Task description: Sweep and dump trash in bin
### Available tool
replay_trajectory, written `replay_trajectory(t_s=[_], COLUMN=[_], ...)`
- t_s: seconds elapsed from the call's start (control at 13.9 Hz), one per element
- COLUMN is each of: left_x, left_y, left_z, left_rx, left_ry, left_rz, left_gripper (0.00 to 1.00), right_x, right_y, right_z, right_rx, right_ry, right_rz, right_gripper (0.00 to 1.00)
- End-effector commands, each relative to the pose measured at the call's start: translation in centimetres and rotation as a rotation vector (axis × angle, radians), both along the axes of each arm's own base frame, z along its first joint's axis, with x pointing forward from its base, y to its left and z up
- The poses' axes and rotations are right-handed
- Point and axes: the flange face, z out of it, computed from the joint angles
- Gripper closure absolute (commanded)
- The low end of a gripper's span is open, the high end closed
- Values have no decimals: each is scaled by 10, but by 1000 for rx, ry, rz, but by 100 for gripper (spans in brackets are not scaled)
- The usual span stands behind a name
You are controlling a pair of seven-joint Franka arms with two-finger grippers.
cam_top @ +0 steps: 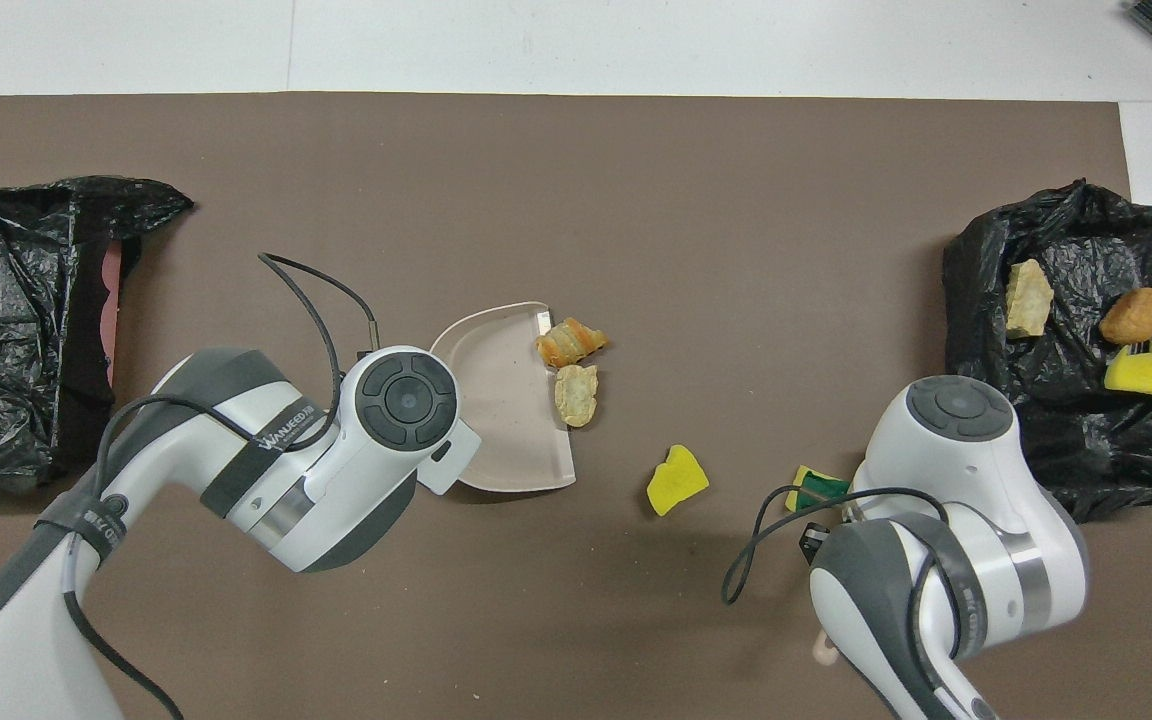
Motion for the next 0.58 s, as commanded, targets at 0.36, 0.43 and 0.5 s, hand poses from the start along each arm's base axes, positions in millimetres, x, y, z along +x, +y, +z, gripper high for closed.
replay_trajectory(t_s=[0.36,0.43,0.5], left_x=[-12,-12,-12], left_y=[4,4,4], left_z=[3,3,4], left_rx=[27,28,28], left_ry=[-19,-19,-20], left_rz=[-2,-2,-1], left_gripper=[100,100,100], right_x=[15,18,19], right_y=[73,85,97], right_z=[-7,-3,0], right_rx=[248,275,297], right_ry=[-169,-173,-182], right_rz=[-31,-37,-38], right_gripper=[100,100,100])
